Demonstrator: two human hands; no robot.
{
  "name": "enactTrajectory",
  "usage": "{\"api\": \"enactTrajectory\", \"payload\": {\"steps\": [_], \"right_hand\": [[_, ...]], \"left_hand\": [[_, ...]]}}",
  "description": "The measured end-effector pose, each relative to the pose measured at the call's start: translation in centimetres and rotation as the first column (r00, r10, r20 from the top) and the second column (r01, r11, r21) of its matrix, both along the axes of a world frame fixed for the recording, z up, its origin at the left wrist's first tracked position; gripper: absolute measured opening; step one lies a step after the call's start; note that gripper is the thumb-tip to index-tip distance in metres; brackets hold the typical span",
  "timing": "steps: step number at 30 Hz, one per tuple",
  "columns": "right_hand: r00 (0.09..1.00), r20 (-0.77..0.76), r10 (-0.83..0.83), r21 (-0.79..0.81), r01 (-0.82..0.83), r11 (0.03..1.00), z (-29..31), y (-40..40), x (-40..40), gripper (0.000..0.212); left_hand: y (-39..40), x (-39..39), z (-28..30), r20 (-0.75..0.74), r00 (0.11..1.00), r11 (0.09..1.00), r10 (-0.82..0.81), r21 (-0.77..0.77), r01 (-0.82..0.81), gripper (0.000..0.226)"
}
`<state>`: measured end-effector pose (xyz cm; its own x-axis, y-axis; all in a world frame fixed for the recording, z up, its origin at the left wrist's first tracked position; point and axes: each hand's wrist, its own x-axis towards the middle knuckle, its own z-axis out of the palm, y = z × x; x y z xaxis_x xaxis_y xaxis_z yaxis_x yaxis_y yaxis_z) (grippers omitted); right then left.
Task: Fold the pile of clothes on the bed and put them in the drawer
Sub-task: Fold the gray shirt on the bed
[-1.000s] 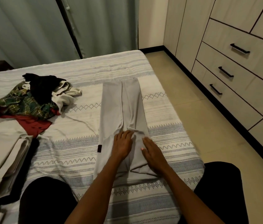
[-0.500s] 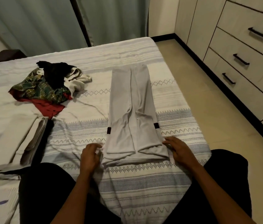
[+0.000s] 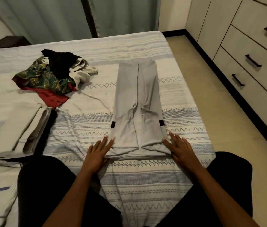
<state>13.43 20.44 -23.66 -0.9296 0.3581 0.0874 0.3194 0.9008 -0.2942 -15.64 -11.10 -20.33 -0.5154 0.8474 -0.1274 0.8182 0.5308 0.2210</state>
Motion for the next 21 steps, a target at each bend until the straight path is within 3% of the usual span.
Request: {"api": "enactTrajectory", "payload": {"steps": [2, 6, 8, 12, 15, 17, 19, 21], "right_hand": [[1.0, -0.028, 0.01, -0.018, -0.011, 1.0, 0.4, -0.3, -0.7, 0.074], [0.994, -0.059, 0.087, -0.059, -0.091, 0.994, 1.4, -0.1, -1.9, 0.08], [0.984, -0.132, 0.116, -0.104, -0.13, 0.986, 1.9, 0.1, -2.5, 0.071], [0.976, -0.21, -0.051, -0.378, -0.033, 0.925, 4.4, -0.2, -3.1, 0.045], [0.924, -0.349, -0.153, -0.433, -0.014, 0.901, 6.2, -0.3, -2.6, 0.041], [0.915, -0.334, -0.227, -0.579, -0.009, 0.815, 7.1, -0.7, -1.9, 0.032], [0.913, -0.259, -0.316, -0.761, 0.008, 0.649, 8.1, -1.2, -1.5, 0.039], [0.893, -0.193, -0.406, -0.857, 0.048, 0.514, 9.2, -1.3, -2.5, 0.04]], "left_hand": [[0.2, -0.7, -0.1, -0.046, 0.997, 0.997, -0.056, 0.043, 0.058, 0.097], [1.5, -1.3, 0.8, -0.02, 0.975, 0.953, -0.222, 0.205, 0.221, 0.064], [1.9, -1.6, 0.6, -0.019, 0.961, 0.934, -0.275, 0.231, 0.271, 0.056], [2.5, -1.1, 1.9, 0.052, 0.971, 0.924, -0.232, 0.323, 0.204, 0.046], [3.0, 0.9, 5.3, 0.199, 0.95, 0.912, -0.239, 0.381, 0.15, 0.036], [3.0, 2.1, 7.7, 0.401, 0.902, 0.943, -0.158, 0.332, 0.017, 0.022], [3.2, 3.1, 9.2, 0.567, 0.817, 0.952, -0.104, 0.294, -0.084, 0.025], [3.7, 3.2, 9.8, 0.739, 0.671, 0.938, -0.061, 0.271, -0.214, 0.027]]}}
